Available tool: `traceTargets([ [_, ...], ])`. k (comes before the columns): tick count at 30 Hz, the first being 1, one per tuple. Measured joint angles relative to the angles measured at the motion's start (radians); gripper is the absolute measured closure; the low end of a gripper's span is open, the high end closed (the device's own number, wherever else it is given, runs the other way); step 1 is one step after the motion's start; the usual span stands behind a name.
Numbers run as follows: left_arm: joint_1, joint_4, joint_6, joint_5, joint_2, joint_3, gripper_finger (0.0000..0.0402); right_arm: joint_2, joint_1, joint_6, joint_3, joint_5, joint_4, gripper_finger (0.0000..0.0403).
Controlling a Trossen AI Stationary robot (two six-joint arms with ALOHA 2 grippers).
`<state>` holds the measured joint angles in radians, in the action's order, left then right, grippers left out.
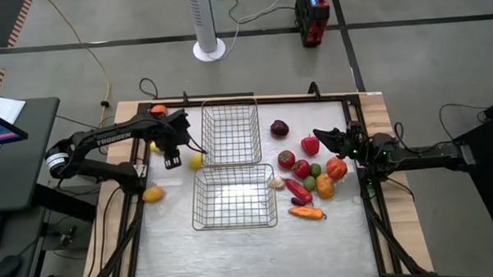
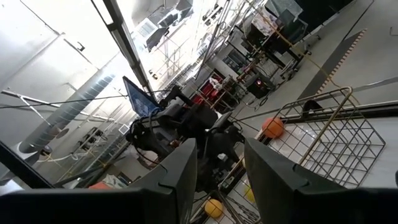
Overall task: Sort produce into baskets
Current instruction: Put the right yellow lemon into the top wire basket
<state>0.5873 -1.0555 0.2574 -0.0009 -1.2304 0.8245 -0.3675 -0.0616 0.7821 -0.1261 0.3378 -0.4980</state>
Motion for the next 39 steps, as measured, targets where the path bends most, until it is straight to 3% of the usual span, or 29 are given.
traceTargets([
  [5, 0.000, 0.003, -0.063, 0.066, 0.011, 0.000, 0.0217, 0.000, -0.006, 0.004, 0.000, 0.000, -0.002, 0.0241],
  [10, 0.000, 0.057, -0.142, 0.119, 0.070, -0.024, 0.0185, 0.000, -0.006, 0.004, 0.000, 0.000, -0.003, 0.0241],
  [18, 0.000, 0.129, -0.263, 0.093, 0.243, -0.055, 0.0180, 0.000, -0.006, -0.020, -0.043, 0.001, 0.028, 0.0241],
  [27, 0.001, 0.126, -0.400, 0.091, 0.298, -0.055, 0.0180, -0.012, -0.048, -0.032, -0.142, 0.002, 0.214, 0.0241],
  [39, 0.001, 0.209, -0.378, 0.171, 0.367, -0.055, 0.0182, -0.125, -0.064, -0.058, -0.207, -0.031, 0.235, 0.0241],
])
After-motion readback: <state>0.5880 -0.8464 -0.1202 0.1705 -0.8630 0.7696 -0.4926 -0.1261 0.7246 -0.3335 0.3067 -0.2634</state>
